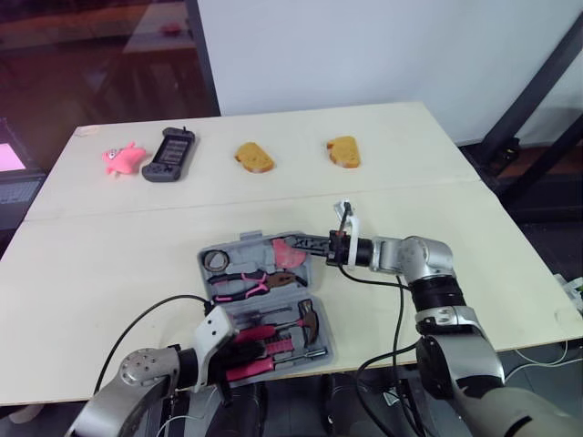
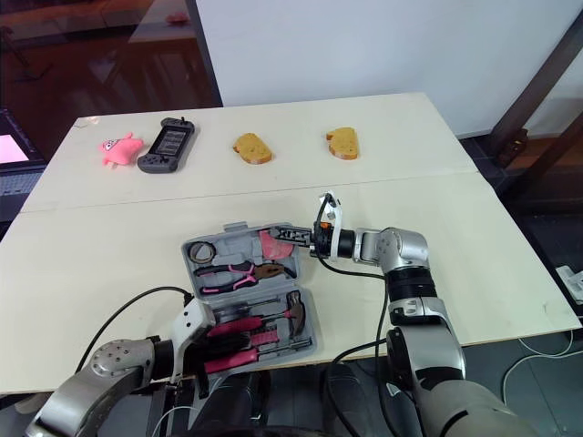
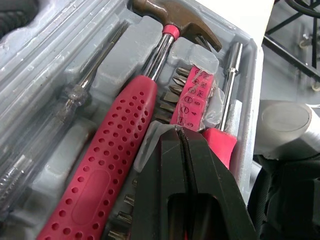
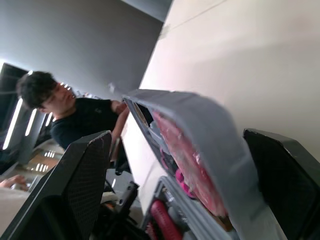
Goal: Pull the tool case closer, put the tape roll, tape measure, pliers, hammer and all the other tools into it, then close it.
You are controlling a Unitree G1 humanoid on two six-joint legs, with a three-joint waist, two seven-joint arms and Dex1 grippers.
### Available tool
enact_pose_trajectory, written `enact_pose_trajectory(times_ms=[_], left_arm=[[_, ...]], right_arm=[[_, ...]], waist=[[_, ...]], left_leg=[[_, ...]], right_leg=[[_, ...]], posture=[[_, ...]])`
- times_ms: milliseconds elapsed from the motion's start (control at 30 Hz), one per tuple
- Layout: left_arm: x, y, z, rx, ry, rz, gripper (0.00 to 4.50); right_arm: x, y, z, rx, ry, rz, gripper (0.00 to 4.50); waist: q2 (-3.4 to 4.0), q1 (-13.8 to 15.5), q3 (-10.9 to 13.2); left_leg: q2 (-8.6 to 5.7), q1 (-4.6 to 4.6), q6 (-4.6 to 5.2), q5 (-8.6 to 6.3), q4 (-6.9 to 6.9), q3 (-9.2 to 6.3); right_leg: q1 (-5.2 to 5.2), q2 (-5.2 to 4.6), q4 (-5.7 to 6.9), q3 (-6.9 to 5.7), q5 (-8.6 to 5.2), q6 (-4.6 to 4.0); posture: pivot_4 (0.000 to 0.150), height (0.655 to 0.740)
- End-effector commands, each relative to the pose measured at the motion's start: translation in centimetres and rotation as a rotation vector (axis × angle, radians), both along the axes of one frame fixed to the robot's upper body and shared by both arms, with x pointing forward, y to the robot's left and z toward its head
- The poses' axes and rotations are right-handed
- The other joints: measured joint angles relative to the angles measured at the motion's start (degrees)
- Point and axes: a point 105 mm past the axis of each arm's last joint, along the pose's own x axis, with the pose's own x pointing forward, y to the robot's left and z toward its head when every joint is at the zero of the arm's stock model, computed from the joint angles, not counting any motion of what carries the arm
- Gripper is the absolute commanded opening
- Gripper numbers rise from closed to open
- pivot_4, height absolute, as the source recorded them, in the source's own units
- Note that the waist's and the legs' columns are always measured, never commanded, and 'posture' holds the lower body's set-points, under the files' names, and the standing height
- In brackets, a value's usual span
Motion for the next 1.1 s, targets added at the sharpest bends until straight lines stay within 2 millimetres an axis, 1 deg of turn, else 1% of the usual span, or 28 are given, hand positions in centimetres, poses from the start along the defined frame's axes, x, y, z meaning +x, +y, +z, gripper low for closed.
enact_pose_trajectory(times_ms=[33,167,267,367,400,467,500,567,633,700,733,800,900,933,1000,1033,1100], left_arm=[[0.1,0.5,0.2,0.004,-0.017,0.029,0.00],[0.4,1.2,0.4,0.009,-0.048,0.101,0.00],[0.1,1.7,1.0,-0.002,-0.059,0.123,0.00],[-0.6,3.0,3.2,-0.079,-0.078,0.170,0.00],[-0.8,3.9,4.0,-0.108,-0.087,0.196,0.00],[-0.8,7.5,5.7,-0.143,-0.113,0.313,0.00],[-1.2,9.4,6.4,-0.151,-0.118,0.357,0.00],[-1.8,12.0,7.1,-0.133,-0.125,0.404,0.00],[-2.6,15.5,8.2,-0.109,-0.151,0.475,0.00],[-3.1,18.4,9.1,-0.061,-0.172,0.521,0.00],[-3.1,19.0,9.4,-0.051,-0.179,0.523,0.00],[-2.7,19.5,10.0,-0.019,-0.210,0.500,0.00],[-2.0,19.6,10.4,-0.014,-0.221,0.482,0.00],[-1.6,19.5,10.6,-0.012,-0.238,0.466,0.00],[-0.8,19.2,10.7,0.010,-0.259,0.437,0.00],[-0.4,18.9,10.5,0.042,-0.264,0.417,0.00],[0.1,18.5,10.2,0.080,-0.276,0.391,0.00]], right_arm=[[-0.8,0.6,2.0,0.065,-0.044,0.069,4.43],[-1.3,0.9,2.5,0.075,-0.064,0.093,4.43],[-1.4,0.9,2.7,0.077,-0.076,0.101,4.43],[-1.5,0.7,3.1,0.077,-0.090,0.113,4.43],[-1.7,0.7,3.2,0.075,-0.094,0.123,4.43],[-2.4,0.8,3.4,0.081,-0.094,0.160,4.43],[-2.8,0.8,3.4,0.079,-0.098,0.181,4.43],[-3.4,0.9,3.4,0.077,-0.105,0.208,4.43],[-4.3,0.8,3.9,0.090,-0.118,0.247,4.43],[-6.0,0.4,4.5,0.121,-0.114,0.319,4.43],[-6.8,0.1,4.5,0.118,-0.115,0.347,4.43],[-8.2,-0.6,4.4,0.091,-0.131,0.393,4.43],[-9.5,-1.4,4.4,0.062,-0.171,0.412,4.43],[-9.8,-1.8,4.5,0.054,-0.218,0.407,4.43],[-9.6,-2.6,4.9,0.023,-0.348,0.342,4.43],[-9.7,-3.2,5.3,-0.003,-0.408,0.310,4.43],[-9.9,-4.0,5.7,-0.034,-0.471,0.284,4.43]], waist=[[0.00,0.0,0.0],[0.00,0.1,0.0],[0.00,0.1,0.0],[0.00,0.1,0.0],[0.00,0.1,0.0],[-0.01,0.1,0.0],[-0.01,0.2,0.0],[-0.01,0.1,0.0],[0.00,0.1,0.0],[-0.01,0.1,0.0],[-0.01,0.4,0.0],[-0.02,1.0,0.0],[-0.07,1.7,0.0],[-0.07,1.8,0.0],[-0.09,1.9,0.0],[-0.08,1.9,0.0],[-0.08,1.9,0.0]], left_leg=[[0.00,0.00,0.00,0.00,0.00,0.00],[0.00,0.00,0.00,0.00,0.00,0.00],[0.00,0.00,0.00,0.00,0.00,-0.01],[0.01,-0.01,0.00,0.00,0.00,-0.01],[0.01,-0.04,0.00,0.00,0.00,0.00],[0.01,-0.08,0.00,0.00,-0.01,0.01],[0.01,-0.09,0.00,0.00,-0.01,0.01],[0.02,-0.10,0.00,0.00,-0.02,-0.02],[0.01,-0.10,0.00,0.00,-0.02,0.02],[0.01,-0.11,0.00,-0.01,-0.02,0.03],[0.01,-0.12,0.00,-0.01,-0.02,0.04],[-0.03,-0.14,0.00,-0.01,0.00,0.02],[-0.06,-0.14,-0.02,-0.01,0.05,0.09],[-0.04,-0.14,-0.02,-0.02,0.07,0.08],[-0.02,-0.14,-0.03,-0.02,0.06,0.08],[-0.02,-0.15,-0.03,-0.02,0.03,0.08],[-0.02,-0.16,-0.03,-0.02,0.01,0.12]], right_leg=[[0.00,0.00,0.00,0.00,0.00,0.00],[0.00,-0.02,-0.01,0.00,0.00,0.00],[0.00,-0.02,-0.02,0.00,0.00,-0.01],[-0.01,-0.03,-0.03,0.00,-0.01,-0.01],[-0.03,-0.04,-0.04,0.00,-0.01,-0.02],[-0.06,-0.11,-0.08,-0.01,-0.08,-0.14],[-0.06,-0.17,-0.09,-0.02,-0.11,-0.18],[-0.09,-0.21,-0.08,-0.08,-0.13,-0.21],[-0.09,-0.22,-0.09,-0.09,-0.17,-0.27],[-0.08,-0.17,-0.13,-0.11,-0.18,-0.29],[-0.08,-0.17,-0.15,-0.11,-0.19,-0.29],[-0.06,-0.22,-0.18,-0.14,-0.20,-0.30],[0.02,-0.35,-0.26,-0.12,-0.21,-0.32],[0.03,-0.36,-0.26,-0.12,-0.21,-0.32],[0.02,-0.36,-0.26,-0.14,-0.22,-0.32],[0.02,-0.35,-0.27,-0.14,-0.22,-0.32],[0.00,-0.35,-0.29,-0.13,-0.22,-0.31]], posture=[[0.150,0.7400],[0.150,0.7400],[0.150,0.7400],[0.150,0.7400],[0.150,0.7400],[0.150,0.7400],[0.150,0.7400],[0.150,0.7400],[0.150,0.7400],[0.150,0.7400],[0.150,0.7400],[0.150,0.7400],[0.150,0.7400],[0.150,0.7400],[0.150,0.7400],[0.150,0.7400],[0.150,0.7400]])
